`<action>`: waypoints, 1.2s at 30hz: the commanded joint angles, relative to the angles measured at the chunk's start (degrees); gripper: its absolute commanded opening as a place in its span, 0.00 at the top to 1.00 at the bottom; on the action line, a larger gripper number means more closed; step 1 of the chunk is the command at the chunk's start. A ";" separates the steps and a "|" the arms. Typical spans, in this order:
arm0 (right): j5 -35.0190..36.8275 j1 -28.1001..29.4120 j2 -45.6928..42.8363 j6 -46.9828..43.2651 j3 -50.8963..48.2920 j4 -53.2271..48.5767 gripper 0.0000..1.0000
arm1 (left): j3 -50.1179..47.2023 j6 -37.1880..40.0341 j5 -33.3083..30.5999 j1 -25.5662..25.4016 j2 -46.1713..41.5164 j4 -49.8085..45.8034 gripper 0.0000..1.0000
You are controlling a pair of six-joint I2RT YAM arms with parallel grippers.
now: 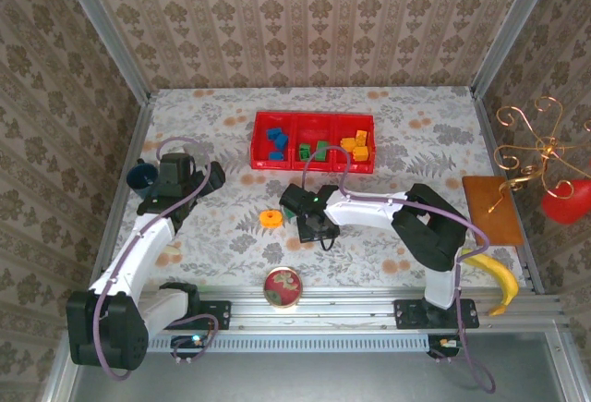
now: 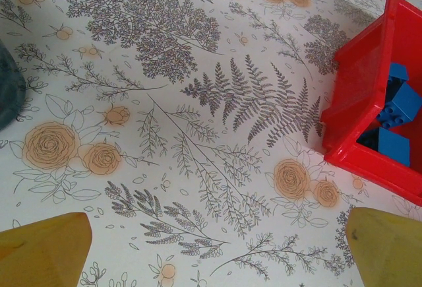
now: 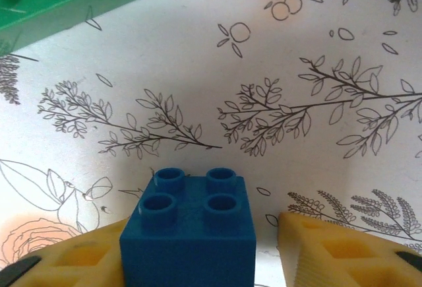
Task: Sort the legos into containers by color
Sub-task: Pick up the lego from the bottom-center of the table.
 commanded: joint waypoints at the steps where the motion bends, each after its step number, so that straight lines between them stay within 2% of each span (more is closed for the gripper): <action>1: -1.25 0.31 2.38 0.48 -0.04 0.85 0.52 | 0.53 -0.97 0.38 0.60 0.09 0.17 0.00; 12: -0.29 0.29 1.63 0.10 0.09 0.41 0.72 | 0.53 -0.99 0.30 0.60 0.09 0.31 0.00; 19: 1.16 0.29 0.07 -0.38 0.48 -0.46 0.80 | 0.53 -1.00 0.30 0.60 0.17 0.37 0.00; 36: 5.58 0.29 -3.59 -1.35 1.75 -2.88 0.86 | 0.44 -1.05 0.47 0.60 0.18 0.53 0.00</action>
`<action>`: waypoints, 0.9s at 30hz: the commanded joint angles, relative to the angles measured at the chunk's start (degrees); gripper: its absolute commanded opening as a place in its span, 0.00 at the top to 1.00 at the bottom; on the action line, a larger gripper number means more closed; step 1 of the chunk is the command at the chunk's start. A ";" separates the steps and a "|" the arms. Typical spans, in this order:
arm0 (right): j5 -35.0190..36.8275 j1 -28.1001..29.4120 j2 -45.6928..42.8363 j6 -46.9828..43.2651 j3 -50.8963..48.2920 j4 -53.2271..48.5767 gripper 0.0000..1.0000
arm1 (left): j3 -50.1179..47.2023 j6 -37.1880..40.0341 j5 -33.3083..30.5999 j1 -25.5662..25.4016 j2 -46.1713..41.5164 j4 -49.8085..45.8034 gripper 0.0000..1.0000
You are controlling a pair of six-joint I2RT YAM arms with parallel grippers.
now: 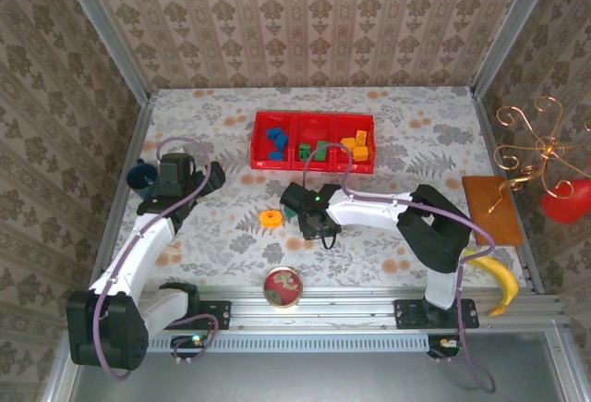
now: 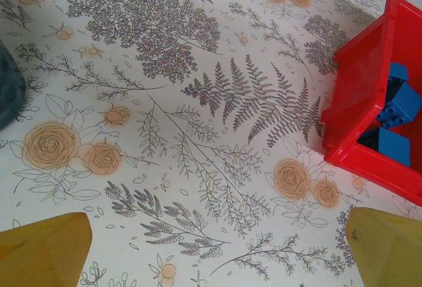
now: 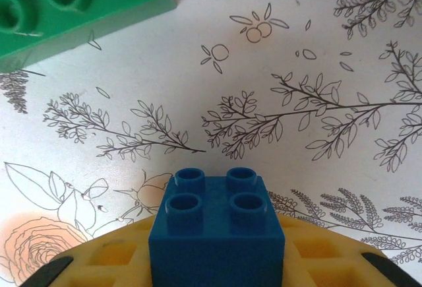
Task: Sort the legos into containers by color
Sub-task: Pick up the lego from the bottom-center of the table.
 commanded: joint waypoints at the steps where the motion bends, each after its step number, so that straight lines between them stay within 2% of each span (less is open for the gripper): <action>1: 2.63 0.29 -1.93 -0.77 1.78 -2.01 0.87 | 0.44 -1.03 0.41 0.60 0.24 0.50 0.00; 15: 7.78 -1.26 -3.47 -7.65 8.91 -2.85 0.88 | 0.97 -0.81 0.30 0.69 0.12 0.50 0.00; 22: 9.09 -4.49 1.68 -16.38 20.14 1.94 0.86 | 1.05 -1.20 0.60 0.69 0.09 0.47 0.00; 27: 8.62 -6.56 9.35 -22.61 31.46 5.15 0.86 | 0.97 -1.18 0.82 0.71 0.01 0.48 0.00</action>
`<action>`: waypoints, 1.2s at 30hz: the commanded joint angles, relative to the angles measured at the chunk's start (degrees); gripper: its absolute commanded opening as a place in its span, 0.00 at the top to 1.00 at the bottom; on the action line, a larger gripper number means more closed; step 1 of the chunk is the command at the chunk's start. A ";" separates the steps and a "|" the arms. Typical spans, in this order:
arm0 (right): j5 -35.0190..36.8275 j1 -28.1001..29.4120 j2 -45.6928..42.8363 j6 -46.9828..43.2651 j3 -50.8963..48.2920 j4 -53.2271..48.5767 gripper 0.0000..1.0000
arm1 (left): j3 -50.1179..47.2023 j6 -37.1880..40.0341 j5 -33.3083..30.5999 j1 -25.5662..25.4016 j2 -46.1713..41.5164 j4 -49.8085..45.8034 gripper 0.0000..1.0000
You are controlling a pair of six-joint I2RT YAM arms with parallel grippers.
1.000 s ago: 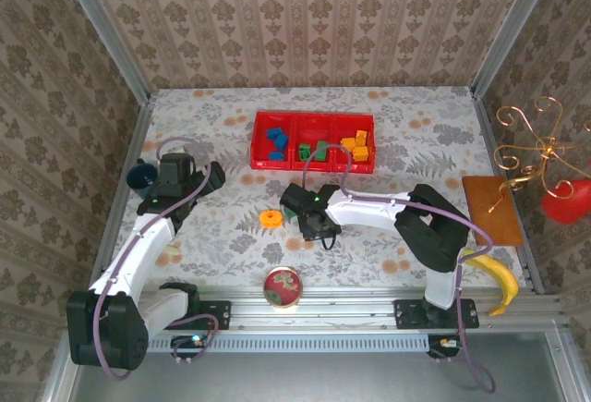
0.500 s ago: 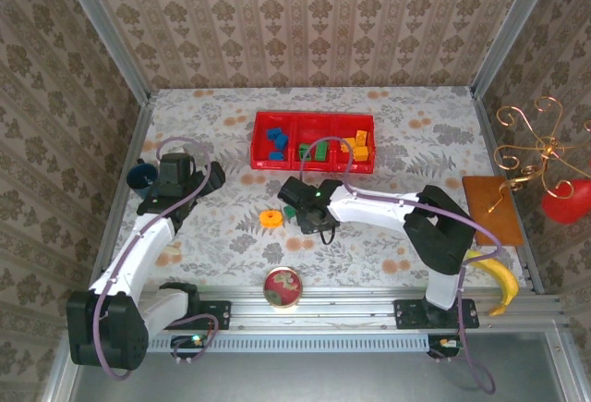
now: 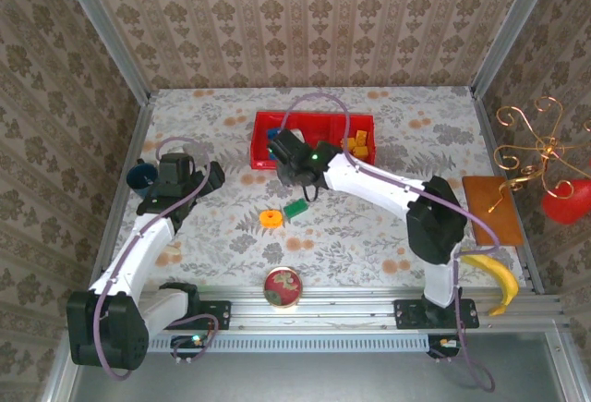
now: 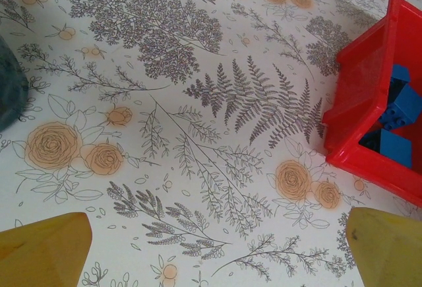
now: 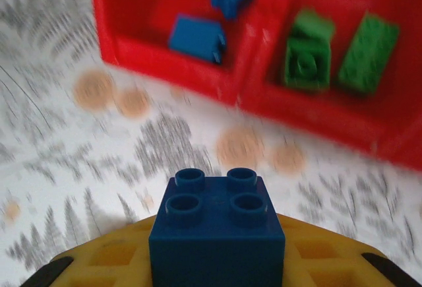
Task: Sort the legos into containers by color
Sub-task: Pick up the lego from the bottom-center of the table, then place the lego in the container.
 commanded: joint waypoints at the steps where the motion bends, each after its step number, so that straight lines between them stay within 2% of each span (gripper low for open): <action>1: 1.14 -1.10 5.70 -7.13 6.60 3.31 0.86 | 0.97 -1.17 0.78 0.43 0.02 0.55 0.00; 8: -0.89 -4.01 17.57 -11.61 21.27 4.47 0.85 | 0.73 -1.33 1.13 0.39 0.00 0.59 0.00; 12: -2.07 -5.25 22.09 -12.45 26.43 4.40 0.85 | 0.61 -1.10 1.20 0.40 0.18 0.77 0.00; 30: -2.92 -6.76 28.94 -14.26 34.03 2.11 0.76 | 0.31 -0.94 1.39 0.38 0.09 0.86 0.00; 32: -2.91 -6.89 29.21 -14.43 34.45 2.11 0.73 | 0.27 -1.04 1.39 0.38 0.01 0.96 0.00; 36: -2.39 -7.11 29.92 -14.17 36.68 0.22 0.54 | 0.26 -0.99 1.57 0.38 -0.07 0.78 0.00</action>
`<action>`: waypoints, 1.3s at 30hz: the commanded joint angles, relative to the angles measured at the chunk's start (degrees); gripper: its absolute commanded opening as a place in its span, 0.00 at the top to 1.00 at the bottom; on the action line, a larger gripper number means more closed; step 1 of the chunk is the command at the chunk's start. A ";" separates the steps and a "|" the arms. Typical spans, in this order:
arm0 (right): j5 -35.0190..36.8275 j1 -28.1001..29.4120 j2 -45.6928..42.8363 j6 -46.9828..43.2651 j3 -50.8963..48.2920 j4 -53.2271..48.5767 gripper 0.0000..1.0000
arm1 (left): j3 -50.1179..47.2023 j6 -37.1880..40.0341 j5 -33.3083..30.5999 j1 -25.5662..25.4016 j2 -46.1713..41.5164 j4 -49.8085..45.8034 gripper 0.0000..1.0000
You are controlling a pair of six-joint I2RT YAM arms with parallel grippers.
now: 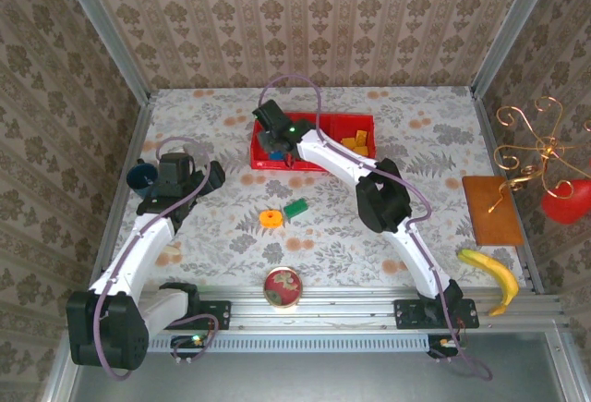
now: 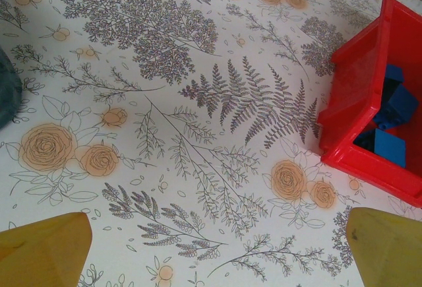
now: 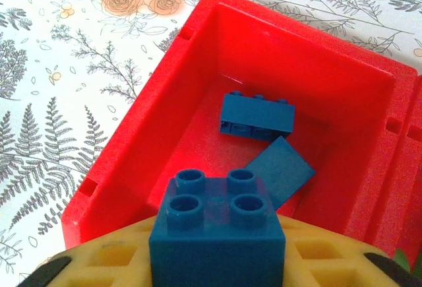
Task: Sort the legos into containers by color
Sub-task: Place the lego in the container, then pick up the lego from the center of the table.
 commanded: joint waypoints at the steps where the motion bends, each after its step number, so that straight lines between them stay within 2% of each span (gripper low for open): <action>1: 0.39 -0.41 1.11 -0.87 2.80 -2.70 0.49 | 0.27 -0.90 0.80 0.39 -0.15 0.35 0.00; 5: 0.61 -0.41 -0.26 -1.05 2.66 -3.74 0.40 | 0.35 -0.81 0.35 0.38 -0.60 0.16 0.00; 13: 0.72 0.52 -6.98 -0.88 -2.24 -4.41 0.35 | 0.52 -0.67 0.26 0.43 -0.95 -0.22 0.00; 23: 0.84 4.96 -24.30 0.24 -23.69 -1.30 0.31 | 0.70 -0.26 -0.45 0.82 -2.44 -1.35 0.00; 28: -2.60 7.10 -32.38 1.33 -35.63 0.31 0.29 | 0.70 -0.07 -0.64 1.34 -2.46 -1.54 0.00; 33: -7.14 8.92 -36.22 2.87 -43.43 0.64 0.29 | 0.87 -0.05 -0.44 1.87 -2.46 -1.71 0.00; 39: -10.73 12.12 -35.75 2.82 -46.59 -0.83 0.26 | 1.14 0.13 -0.53 2.39 -2.46 -2.08 0.00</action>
